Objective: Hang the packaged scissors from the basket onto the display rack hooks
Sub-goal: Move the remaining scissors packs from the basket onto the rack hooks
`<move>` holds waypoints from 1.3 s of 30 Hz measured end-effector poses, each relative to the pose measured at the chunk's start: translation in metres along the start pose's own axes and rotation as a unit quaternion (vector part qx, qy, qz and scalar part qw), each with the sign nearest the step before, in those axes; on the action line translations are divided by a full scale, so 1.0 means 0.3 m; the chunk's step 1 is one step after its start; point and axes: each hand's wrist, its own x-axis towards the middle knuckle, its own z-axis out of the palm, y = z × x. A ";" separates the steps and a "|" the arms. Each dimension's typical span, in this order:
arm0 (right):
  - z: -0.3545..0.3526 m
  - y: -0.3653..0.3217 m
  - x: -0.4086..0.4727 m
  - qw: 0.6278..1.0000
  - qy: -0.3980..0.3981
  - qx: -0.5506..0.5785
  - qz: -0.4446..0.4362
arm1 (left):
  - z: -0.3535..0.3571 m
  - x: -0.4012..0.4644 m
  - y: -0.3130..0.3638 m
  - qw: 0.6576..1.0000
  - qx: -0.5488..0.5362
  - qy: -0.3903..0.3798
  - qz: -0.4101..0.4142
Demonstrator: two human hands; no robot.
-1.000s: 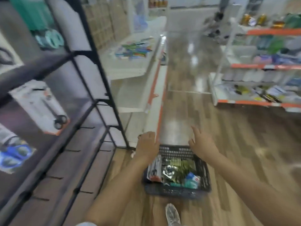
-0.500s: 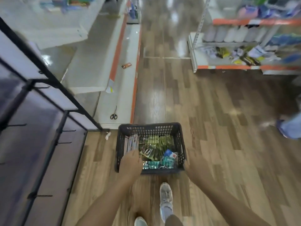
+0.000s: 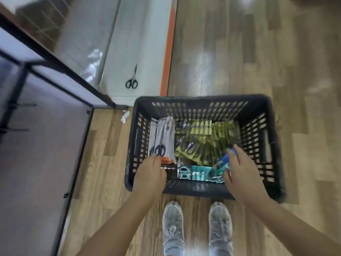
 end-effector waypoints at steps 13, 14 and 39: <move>0.403 -0.017 0.644 0.984 0.092 -0.088 -0.121 | 0.514 0.643 -0.203 0.998 -0.023 0.035 -0.050; 0.401 -0.027 0.670 0.981 0.096 -0.103 -0.134 | 0.521 0.668 -0.214 0.996 -0.034 0.048 -0.061; 0.647 -0.096 0.719 0.955 -0.022 0.296 0.009 | 0.634 0.597 -0.036 0.978 -0.162 -0.089 -0.096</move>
